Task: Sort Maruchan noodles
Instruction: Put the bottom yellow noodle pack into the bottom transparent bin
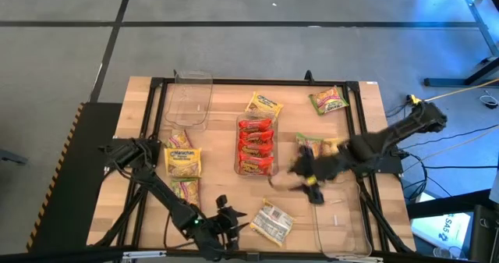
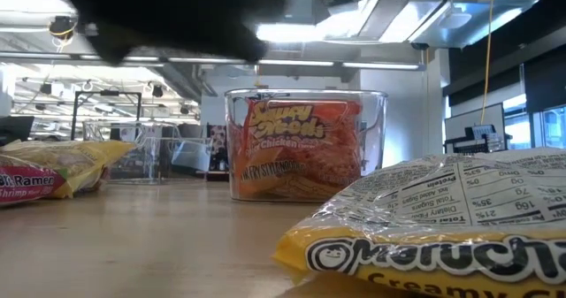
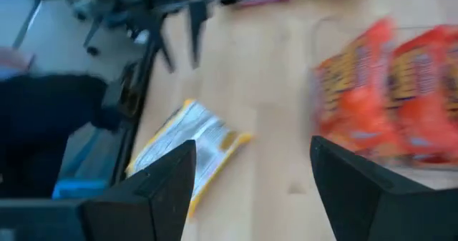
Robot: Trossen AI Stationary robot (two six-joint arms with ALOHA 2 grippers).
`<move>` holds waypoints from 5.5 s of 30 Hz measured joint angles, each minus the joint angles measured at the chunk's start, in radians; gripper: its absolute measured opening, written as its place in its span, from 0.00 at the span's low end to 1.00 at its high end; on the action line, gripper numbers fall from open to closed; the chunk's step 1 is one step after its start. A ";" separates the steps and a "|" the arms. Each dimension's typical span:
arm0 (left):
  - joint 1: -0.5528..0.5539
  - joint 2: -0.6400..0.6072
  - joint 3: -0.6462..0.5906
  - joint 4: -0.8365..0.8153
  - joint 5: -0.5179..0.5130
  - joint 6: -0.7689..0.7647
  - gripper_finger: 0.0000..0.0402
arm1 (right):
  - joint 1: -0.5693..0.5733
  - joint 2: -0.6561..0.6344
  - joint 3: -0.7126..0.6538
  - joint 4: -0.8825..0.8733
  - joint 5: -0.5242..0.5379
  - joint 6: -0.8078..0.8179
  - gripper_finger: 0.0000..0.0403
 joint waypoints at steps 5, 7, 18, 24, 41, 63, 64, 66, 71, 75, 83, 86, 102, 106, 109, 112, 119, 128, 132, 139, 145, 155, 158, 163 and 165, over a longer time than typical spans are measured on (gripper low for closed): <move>0.065 0.021 0.002 0.202 0.176 0.142 0.32 | 0.178 0.049 -0.065 0.070 0.130 0.082 0.61; 0.085 0.039 0.002 0.278 0.242 0.172 0.33 | 0.225 0.082 -0.097 0.112 0.184 0.123 0.61; 0.104 0.119 0.002 0.306 0.386 0.093 0.32 | 0.269 0.338 -0.169 0.327 0.155 0.226 0.61; 0.112 0.129 0.001 0.208 0.363 0.034 0.32 | 0.268 0.441 -0.169 0.388 0.177 0.203 0.61; 0.093 0.059 0.000 0.089 0.415 -0.013 0.32 | 0.140 0.449 -0.144 0.354 0.365 0.068 0.61; 0.090 0.108 0.000 0.038 0.199 0.034 0.32 | 0.328 0.585 -0.120 0.346 0.209 0.253 0.61; 0.091 0.109 0.000 0.040 0.201 0.034 0.32 | 0.318 0.595 -0.120 0.344 0.224 0.253 0.61; 0.093 0.110 0.000 0.038 0.206 0.034 0.32 | 0.301 0.599 -0.119 0.351 0.237 0.253 0.61; 0.100 0.110 0.000 0.041 0.218 0.039 0.32 | 0.265 0.601 -0.122 0.417 0.293 0.246 0.61; 0.098 0.111 0.000 0.066 0.281 0.039 0.32 | 0.246 0.601 -0.086 0.428 0.314 0.226 0.61; 0.091 0.113 0.001 0.127 0.414 0.033 0.32 | 0.219 0.595 0.077 0.350 0.326 0.220 0.61; 0.091 0.114 0.006 0.129 0.409 0.035 0.32 | 0.198 0.594 0.145 0.319 0.375 0.223 0.61; 0.067 0.073 0.018 -0.132 0.654 -0.272 0.32 | 0.100 0.602 0.176 0.286 0.427 0.118 0.61; 0.034 0.043 0.014 -0.167 0.632 -0.293 0.32 | 0.102 0.604 0.175 0.367 0.457 0.112 0.61; 0.015 0.010 0.012 -0.170 0.576 -0.257 0.32 | 0.102 0.608 0.175 0.447 0.544 0.094 0.61; 0.003 -0.040 0.013 -0.174 0.524 -0.231 0.32 | 0.102 0.611 0.175 0.494 0.645 0.095 0.61; -0.033 -0.070 0.013 -0.156 0.288 -0.166 0.32 | 0.120 0.611 0.175 0.449 0.493 0.021 0.61; -0.025 -0.045 0.013 -0.079 0.246 -0.142 0.32 | 0.259 0.622 0.175 0.260 0.267 0.035 0.61; -0.008 -0.008 0.013 -0.041 0.295 -0.144 0.32 | 0.300 0.669 0.162 0.299 0.321 0.051 0.61; 0.027 0.024 0.012 -0.040 0.288 -0.149 0.32 | 0.300 0.745 0.162 0.335 0.373 0.102 0.61; 0.053 0.023 0.012 -0.020 0.352 -0.144 0.32 | 0.263 0.764 0.169 0.185 0.504 0.136 0.61; 0.053 0.019 0.012 -0.006 0.418 -0.118 0.32 | 0.234 0.696 0.272 -0.296 0.614 0.284 0.61; 0.053 0.013 0.012 -0.005 0.451 -0.123 0.32 | 0.276 0.686 0.272 -0.233 0.540 0.281 0.61; 0.053 -0.009 0.014 -0.034 0.445 -0.131 0.32 | 0.330 0.687 0.224 0.037 0.483 0.271 0.61; 0.051 -0.028 0.011 -0.089 0.446 -0.144 0.32 | 0.329 0.688 0.189 0.138 0.444 0.254 0.61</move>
